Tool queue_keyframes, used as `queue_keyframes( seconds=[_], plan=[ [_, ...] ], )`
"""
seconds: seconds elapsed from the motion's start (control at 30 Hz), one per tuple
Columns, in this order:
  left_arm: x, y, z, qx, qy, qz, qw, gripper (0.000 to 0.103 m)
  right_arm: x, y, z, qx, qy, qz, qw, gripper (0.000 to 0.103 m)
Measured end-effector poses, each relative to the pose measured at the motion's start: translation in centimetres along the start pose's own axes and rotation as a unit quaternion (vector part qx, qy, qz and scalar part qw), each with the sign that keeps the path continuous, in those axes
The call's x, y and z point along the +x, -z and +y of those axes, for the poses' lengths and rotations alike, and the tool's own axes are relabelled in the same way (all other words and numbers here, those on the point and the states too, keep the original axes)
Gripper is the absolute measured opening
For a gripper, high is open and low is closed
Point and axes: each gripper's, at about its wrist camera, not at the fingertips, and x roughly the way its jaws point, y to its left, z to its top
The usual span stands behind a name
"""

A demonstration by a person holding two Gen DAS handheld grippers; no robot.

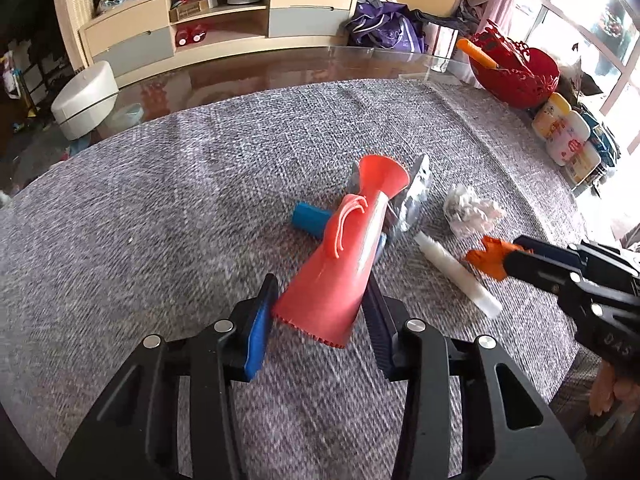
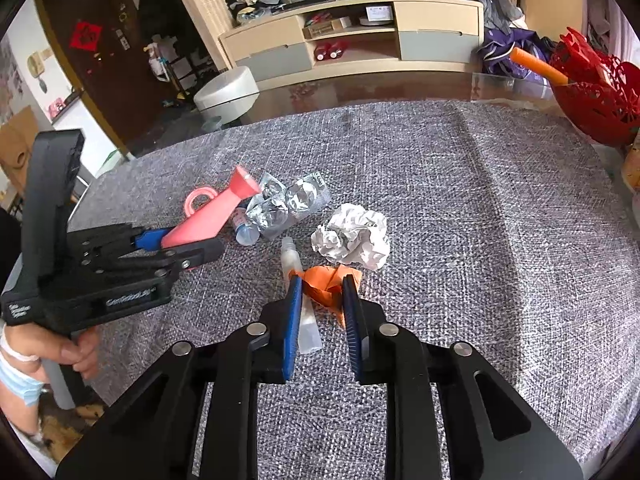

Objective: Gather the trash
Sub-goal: 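Grasp the pink horn with the left tool while the right tool grasps the orange paper, then lower the pink horn and orange paper down to the black bin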

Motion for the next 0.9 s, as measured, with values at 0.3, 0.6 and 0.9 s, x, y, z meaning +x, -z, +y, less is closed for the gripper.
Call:
queue_keyframes(
  seconds=[0.3, 0.6, 0.9],
  plan=[
    [-6.4, 1.8, -1.7, 0.004, -0.041, -0.025, 0.9988, 0.033, -3.9, 0.8, 1.4, -0.020, 0.013, -0.038, 0.999, 0.019],
    [-13.1, 6.3, -4.4, 0.005, -0.026, -0.055, 0.9981, 0.032, -8.7, 3.4, 3.8, -0.032, -0.011, -0.060, 0.998, 0.019],
    [-17.1, 12.4, -7.3, -0.005, -0.008, -0.072, 0.9974, 0.032, -13.2, 6.7, 6.5, -0.063, -0.009, -0.069, 0.996, 0.019]
  ],
)
